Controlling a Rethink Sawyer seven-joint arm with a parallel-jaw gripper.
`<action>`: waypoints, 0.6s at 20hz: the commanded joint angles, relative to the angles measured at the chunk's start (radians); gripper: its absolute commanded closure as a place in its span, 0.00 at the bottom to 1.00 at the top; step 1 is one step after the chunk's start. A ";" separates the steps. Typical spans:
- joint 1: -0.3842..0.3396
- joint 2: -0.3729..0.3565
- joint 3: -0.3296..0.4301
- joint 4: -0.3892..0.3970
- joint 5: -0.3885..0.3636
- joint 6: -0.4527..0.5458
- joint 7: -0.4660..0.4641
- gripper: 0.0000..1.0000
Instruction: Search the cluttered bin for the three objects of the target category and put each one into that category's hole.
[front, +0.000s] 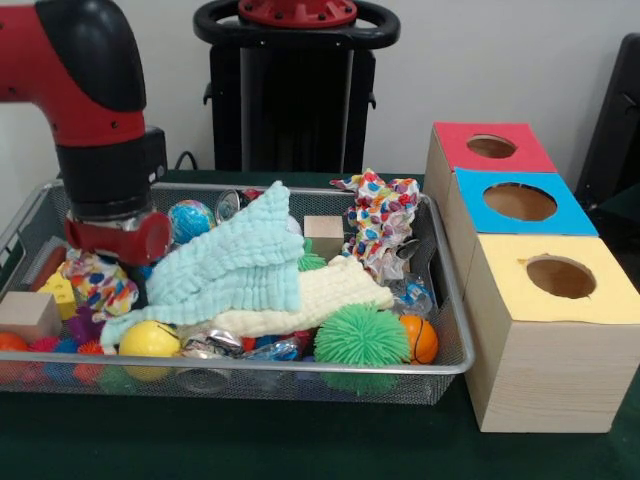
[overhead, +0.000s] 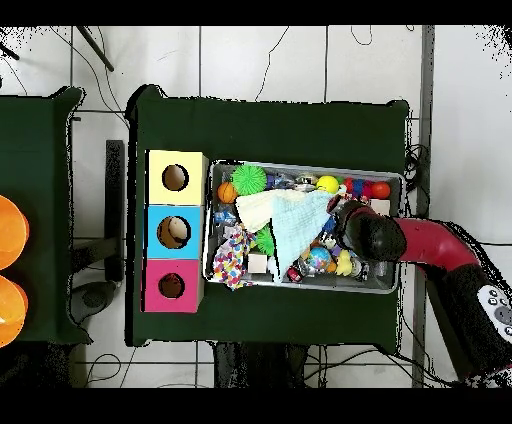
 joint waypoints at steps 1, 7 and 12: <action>0.009 0.146 0.001 -0.098 -0.113 -0.055 -0.168 0.00; 0.020 0.129 0.001 -0.088 -0.117 -0.023 -0.179 0.00; 0.043 0.071 -0.024 -0.039 -0.111 -0.028 -0.113 0.00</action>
